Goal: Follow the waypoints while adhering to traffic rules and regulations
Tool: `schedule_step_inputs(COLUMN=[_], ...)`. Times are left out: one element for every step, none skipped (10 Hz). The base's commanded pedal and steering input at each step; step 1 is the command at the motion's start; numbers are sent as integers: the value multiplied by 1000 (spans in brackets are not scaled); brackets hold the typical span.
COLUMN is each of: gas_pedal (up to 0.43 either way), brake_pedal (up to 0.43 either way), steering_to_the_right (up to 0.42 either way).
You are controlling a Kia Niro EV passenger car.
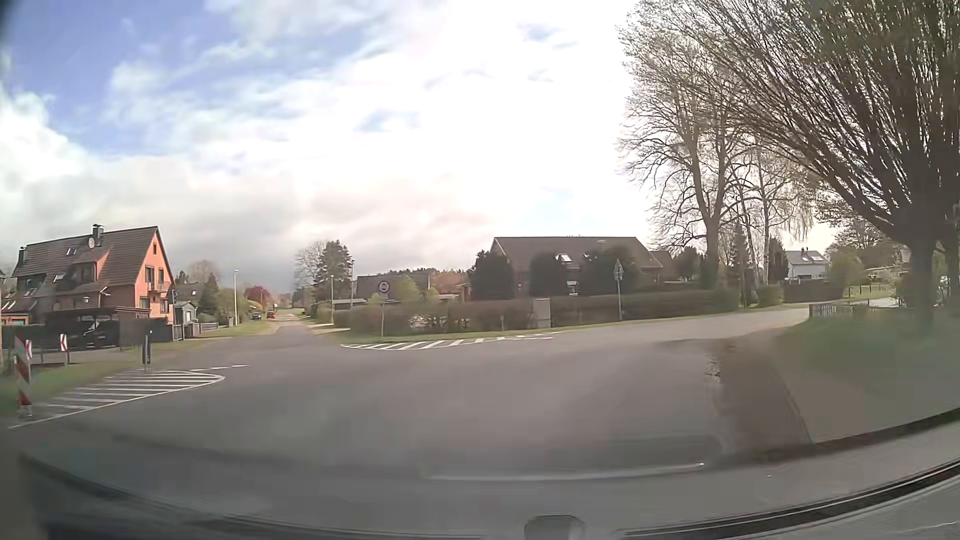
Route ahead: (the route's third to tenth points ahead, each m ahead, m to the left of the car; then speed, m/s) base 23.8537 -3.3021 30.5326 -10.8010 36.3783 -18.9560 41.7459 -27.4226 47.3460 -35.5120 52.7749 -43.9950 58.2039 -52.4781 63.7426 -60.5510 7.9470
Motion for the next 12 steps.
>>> schedule_step_inputs(gas_pedal=[130, 130, 130, 130, 130, 130, 138, 138, 138, 150, 157, 157], brake_pedal=[0, 0, 0, 0, 0, 0, 0, 0, 0, 0, 0, 0], steering_to_the_right=[98, 100, 104, 113, 119, 119, 120, 121, 121, 121, 122, 122])
